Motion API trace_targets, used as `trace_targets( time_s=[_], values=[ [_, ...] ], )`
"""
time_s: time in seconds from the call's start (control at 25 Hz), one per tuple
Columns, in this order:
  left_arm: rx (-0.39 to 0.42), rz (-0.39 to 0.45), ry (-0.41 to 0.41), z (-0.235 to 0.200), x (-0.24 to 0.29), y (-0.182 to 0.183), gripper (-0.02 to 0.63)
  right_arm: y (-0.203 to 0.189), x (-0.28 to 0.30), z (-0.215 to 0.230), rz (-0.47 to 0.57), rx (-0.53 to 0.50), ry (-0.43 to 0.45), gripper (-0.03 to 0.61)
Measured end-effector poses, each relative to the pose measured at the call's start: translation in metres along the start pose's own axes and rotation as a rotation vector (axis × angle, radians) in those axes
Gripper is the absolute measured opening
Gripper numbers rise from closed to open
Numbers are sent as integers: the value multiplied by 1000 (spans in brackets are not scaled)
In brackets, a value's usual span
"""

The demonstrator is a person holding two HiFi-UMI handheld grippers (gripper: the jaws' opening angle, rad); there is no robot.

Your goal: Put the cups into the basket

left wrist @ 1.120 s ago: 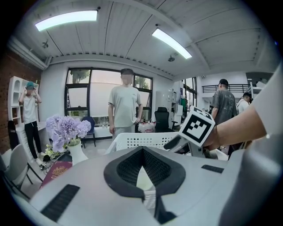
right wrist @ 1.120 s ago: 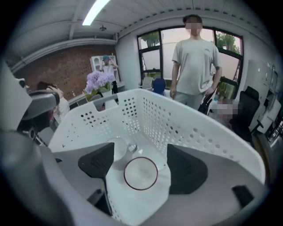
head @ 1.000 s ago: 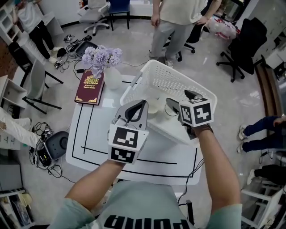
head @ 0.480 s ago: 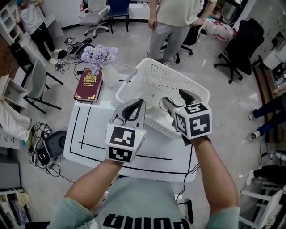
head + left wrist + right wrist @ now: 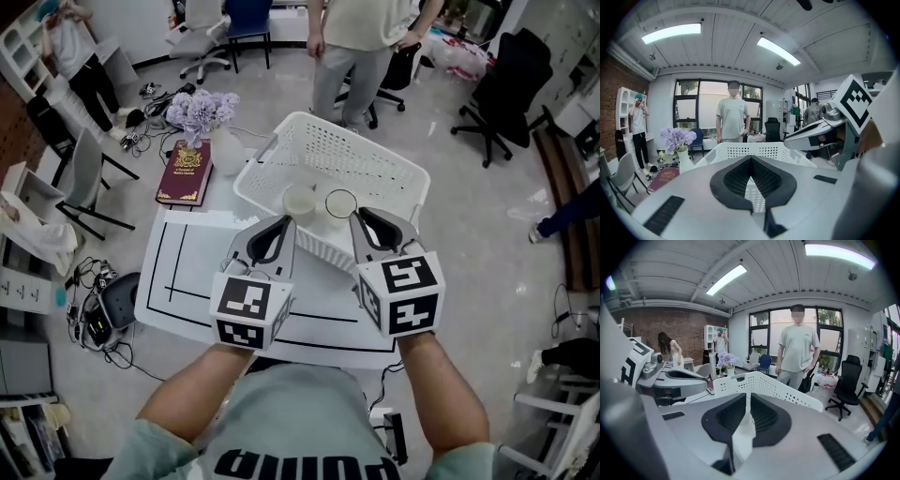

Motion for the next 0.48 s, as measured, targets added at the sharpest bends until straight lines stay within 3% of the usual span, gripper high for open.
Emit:
trace_targets(
  time_s=[0.48],
  values=[
    [-22,24,63,37,-59,-25,5,-40,-56,-37,95,5,22,17]
  ],
)
Point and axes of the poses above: the fingertips, and each gripper's own axes: x forward along the fingers, z to its right, y out of its top, the point moved 6 cm from there along -x, backward along the fingers, and after that the axes turned 2 degrees about -z, right-handed, at the moved point
